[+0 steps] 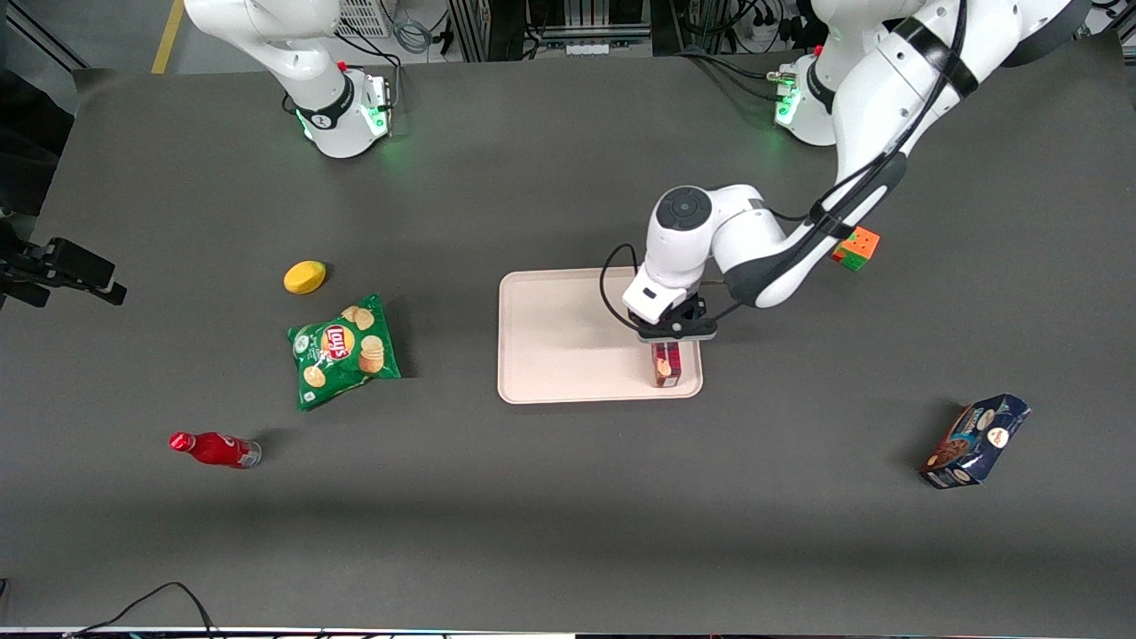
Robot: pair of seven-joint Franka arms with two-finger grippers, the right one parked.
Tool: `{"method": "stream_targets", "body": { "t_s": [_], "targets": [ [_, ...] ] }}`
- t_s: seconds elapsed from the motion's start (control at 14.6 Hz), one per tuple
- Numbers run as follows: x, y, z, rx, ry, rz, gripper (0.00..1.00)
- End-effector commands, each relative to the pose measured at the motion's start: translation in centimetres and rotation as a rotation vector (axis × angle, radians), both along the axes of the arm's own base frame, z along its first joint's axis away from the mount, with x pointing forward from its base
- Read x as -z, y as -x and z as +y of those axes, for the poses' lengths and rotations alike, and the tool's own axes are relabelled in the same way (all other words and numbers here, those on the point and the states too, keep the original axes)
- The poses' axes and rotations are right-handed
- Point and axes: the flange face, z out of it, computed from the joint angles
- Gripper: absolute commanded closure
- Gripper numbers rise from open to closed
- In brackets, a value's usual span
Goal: Place red cookie box on tray
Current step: 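Lower the box onto the tray and open the left gripper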
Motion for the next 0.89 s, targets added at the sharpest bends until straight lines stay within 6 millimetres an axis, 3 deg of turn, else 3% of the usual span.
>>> {"method": "stream_targets", "body": {
  "t_s": [0.0,0.14,0.2,0.27,0.34,0.41,0.82],
  "targets": [
    [0.05,-0.19,0.25,0.007,0.011,-0.017,0.81],
    [0.07,-0.23,0.31,0.005,0.012,-0.017,0.80],
    [0.09,-0.23,0.32,0.003,0.011,-0.016,0.66],
    [0.07,-0.23,0.31,0.000,0.013,-0.016,0.30],
    [0.07,-0.23,0.31,-0.011,0.015,-0.015,0.06],
    [0.07,-0.23,0.31,-0.011,0.015,-0.015,0.00],
    [0.00,-0.35,0.32,-0.022,0.016,-0.013,0.00]
  ]
}}
